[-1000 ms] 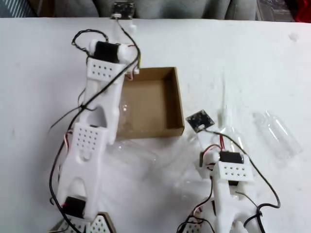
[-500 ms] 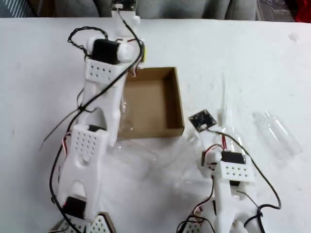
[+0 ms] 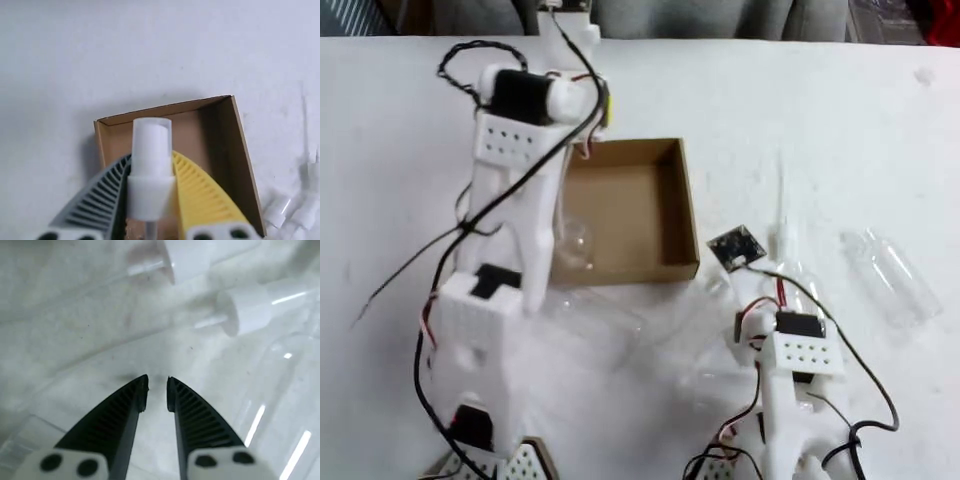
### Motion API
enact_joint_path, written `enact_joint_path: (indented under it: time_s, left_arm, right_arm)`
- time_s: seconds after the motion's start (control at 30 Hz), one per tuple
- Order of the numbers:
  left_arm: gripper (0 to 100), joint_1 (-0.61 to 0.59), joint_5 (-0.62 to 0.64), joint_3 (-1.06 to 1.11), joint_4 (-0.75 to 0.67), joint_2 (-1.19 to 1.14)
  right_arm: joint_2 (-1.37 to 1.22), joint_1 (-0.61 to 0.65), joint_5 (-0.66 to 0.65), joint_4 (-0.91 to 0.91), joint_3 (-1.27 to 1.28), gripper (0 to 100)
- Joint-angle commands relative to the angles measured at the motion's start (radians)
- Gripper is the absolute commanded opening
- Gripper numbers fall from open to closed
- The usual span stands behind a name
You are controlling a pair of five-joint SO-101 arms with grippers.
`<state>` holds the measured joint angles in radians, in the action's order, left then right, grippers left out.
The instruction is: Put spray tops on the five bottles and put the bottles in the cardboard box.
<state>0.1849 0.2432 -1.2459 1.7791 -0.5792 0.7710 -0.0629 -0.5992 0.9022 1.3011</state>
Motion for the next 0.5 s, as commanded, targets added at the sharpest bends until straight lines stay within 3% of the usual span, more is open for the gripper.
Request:
enact_joint_path:
  time_s: [0.0,0.27,0.47]
  left_arm:
    - [2,-0.008,0.003,0.069,0.012,0.183]
    - [2,-0.007,-0.04,0.43,-0.005,0.466]
    - [2,-0.008,-0.034,0.695,-0.138,0.671]
  right_arm:
    - [0.013,-0.013,-0.011,-0.015,-0.006,4.1]
    - [0.013,-0.013,-0.008,-0.015,-0.006,4.1]
    - [0.013,-0.013,-0.008,-0.015,-0.006,4.1]
